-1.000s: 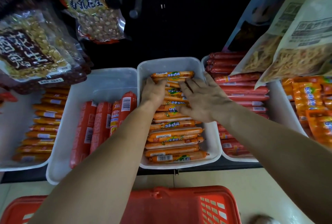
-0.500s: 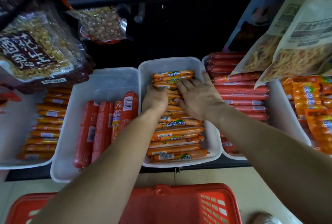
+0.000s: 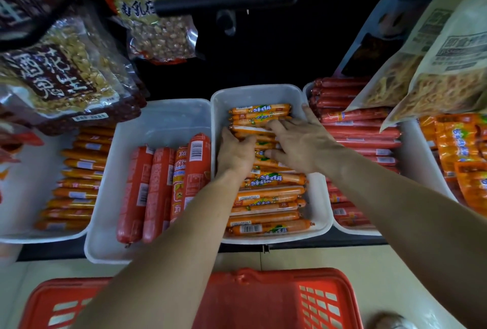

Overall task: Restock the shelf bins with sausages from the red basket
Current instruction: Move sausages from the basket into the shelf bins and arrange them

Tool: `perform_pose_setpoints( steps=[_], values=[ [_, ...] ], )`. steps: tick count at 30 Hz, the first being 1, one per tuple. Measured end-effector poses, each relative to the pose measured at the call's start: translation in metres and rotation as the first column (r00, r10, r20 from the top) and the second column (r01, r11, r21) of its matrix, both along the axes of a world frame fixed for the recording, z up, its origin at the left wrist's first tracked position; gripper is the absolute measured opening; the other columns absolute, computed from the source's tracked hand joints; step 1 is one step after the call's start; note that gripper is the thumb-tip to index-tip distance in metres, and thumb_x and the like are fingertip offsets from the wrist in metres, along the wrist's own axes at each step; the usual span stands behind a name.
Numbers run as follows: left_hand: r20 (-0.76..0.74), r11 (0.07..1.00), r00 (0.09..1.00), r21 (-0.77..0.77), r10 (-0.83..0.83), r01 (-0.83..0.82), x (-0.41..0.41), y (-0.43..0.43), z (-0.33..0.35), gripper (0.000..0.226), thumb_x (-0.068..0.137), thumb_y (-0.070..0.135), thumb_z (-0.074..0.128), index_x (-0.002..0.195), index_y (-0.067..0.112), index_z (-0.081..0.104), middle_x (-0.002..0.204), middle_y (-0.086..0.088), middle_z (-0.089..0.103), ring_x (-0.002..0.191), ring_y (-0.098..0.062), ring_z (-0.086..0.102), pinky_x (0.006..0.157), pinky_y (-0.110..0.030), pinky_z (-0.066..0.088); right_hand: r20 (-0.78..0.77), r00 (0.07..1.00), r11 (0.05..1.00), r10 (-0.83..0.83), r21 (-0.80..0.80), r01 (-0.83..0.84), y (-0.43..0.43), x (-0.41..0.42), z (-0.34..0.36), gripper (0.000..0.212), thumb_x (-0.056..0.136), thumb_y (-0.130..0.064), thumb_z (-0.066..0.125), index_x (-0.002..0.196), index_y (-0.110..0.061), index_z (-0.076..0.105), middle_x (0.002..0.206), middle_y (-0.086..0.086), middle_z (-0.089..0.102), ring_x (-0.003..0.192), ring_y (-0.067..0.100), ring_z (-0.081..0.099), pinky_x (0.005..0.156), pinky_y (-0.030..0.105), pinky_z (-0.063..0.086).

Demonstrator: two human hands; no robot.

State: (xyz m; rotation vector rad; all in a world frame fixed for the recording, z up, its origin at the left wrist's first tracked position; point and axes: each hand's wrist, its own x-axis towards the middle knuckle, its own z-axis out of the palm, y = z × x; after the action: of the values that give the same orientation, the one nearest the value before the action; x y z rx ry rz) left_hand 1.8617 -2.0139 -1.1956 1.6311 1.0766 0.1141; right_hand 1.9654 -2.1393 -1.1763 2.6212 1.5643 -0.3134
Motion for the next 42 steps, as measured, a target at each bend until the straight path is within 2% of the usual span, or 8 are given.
perform_pose_setpoints(
  steps=[6,12,17,25,31,35,39,42],
  values=[
    [0.050,0.998,0.998,-0.051,0.023,-0.020,-0.004,0.002,-0.005,0.023,0.094,0.029,0.058,0.117,0.025,0.057,0.096,-0.003,0.071,0.080,-0.022,0.070,0.071,-0.032,0.053,0.011,0.998,0.996,0.056,-0.066,-0.055,0.000,0.010,0.003,0.065,0.100,-0.059,0.028,0.158,-0.037,0.007,0.163,-0.009,0.023,0.151,0.019,0.018,0.120,0.054,-0.012],
    [0.061,0.998,0.997,-0.038,0.044,-0.042,0.012,0.004,0.004,0.051,0.088,0.049,0.056,0.134,0.030,0.044,0.109,-0.004,0.066,0.096,-0.028,0.065,0.090,-0.048,0.052,0.035,0.998,0.998,0.056,-0.001,-0.056,-0.004,0.004,-0.003,0.075,0.092,-0.070,0.026,0.156,-0.033,0.015,0.159,-0.005,0.032,0.149,0.021,0.025,0.120,0.056,-0.010],
    [0.060,0.995,0.998,-0.098,0.023,-0.017,0.020,0.016,0.006,0.025,0.095,0.039,0.057,0.115,0.025,0.058,0.093,-0.002,0.069,0.081,-0.021,0.068,0.066,-0.029,0.049,0.014,0.999,0.999,0.032,0.011,-0.033,-0.006,0.004,-0.003,0.070,0.094,-0.066,0.013,0.155,-0.031,0.016,0.159,-0.002,0.033,0.150,0.021,0.022,0.120,0.055,-0.010],
    [0.103,0.997,0.993,-0.042,-0.059,0.064,0.024,0.016,0.013,0.027,0.098,0.035,0.054,0.124,0.034,0.051,0.097,0.003,0.065,0.082,-0.016,0.065,0.061,-0.026,0.042,0.047,0.998,0.999,0.031,0.004,-0.032,-0.007,0.002,-0.002,0.069,0.095,-0.063,0.013,0.155,-0.028,0.017,0.159,-0.004,0.033,0.150,0.022,0.020,0.120,0.056,-0.009],
    [-0.028,0.999,0.999,0.024,-0.047,0.047,0.003,0.001,0.020,0.044,0.090,0.050,0.053,0.129,0.030,0.051,0.114,-0.004,0.067,0.093,-0.025,0.066,0.084,-0.039,0.052,0.089,0.995,0.998,-0.044,0.058,0.039,-0.008,-0.017,0.008,0.076,0.094,-0.066,0.014,0.153,-0.022,0.028,0.153,0.002,0.040,0.146,0.026,0.029,0.121,0.055,-0.007],
    [-0.192,0.990,0.977,0.091,-0.092,0.112,-0.037,-0.025,0.014,0.046,0.094,0.040,0.057,0.134,0.018,0.047,0.125,-0.006,0.062,0.112,-0.028,0.060,0.089,-0.036,0.045,0.129,0.988,0.992,0.083,-0.102,-0.070,-0.028,-0.045,0.011,0.086,0.093,-0.072,0.013,0.159,-0.018,0.005,0.165,0.010,0.013,0.152,0.028,0.010,0.119,0.055,-0.015],
    [-0.178,0.993,0.981,0.075,-0.073,0.087,-0.038,-0.027,0.021,0.019,0.091,0.035,0.061,0.106,0.023,0.058,0.102,0.000,0.065,0.086,-0.019,0.061,0.078,-0.031,0.042,0.151,0.985,0.986,0.085,-0.156,-0.061,-0.029,-0.042,0.003,0.067,0.101,-0.057,0.016,0.158,-0.030,-0.009,0.167,0.006,-0.003,0.152,0.031,-0.001,0.118,0.061,-0.008],
    [-0.097,0.991,0.989,0.065,-0.109,0.115,-0.046,-0.028,0.020,0.019,0.091,0.030,0.062,0.110,0.029,0.060,0.101,0.005,0.068,0.090,-0.016,0.066,0.083,-0.035,0.051,0.136,0.986,0.985,0.092,-0.156,-0.070,-0.026,-0.035,0.009,0.064,0.102,-0.054,0.024,0.158,-0.034,-0.001,0.167,0.004,0.004,0.152,0.030,0.003,0.119,0.061,-0.006]
  ],
)
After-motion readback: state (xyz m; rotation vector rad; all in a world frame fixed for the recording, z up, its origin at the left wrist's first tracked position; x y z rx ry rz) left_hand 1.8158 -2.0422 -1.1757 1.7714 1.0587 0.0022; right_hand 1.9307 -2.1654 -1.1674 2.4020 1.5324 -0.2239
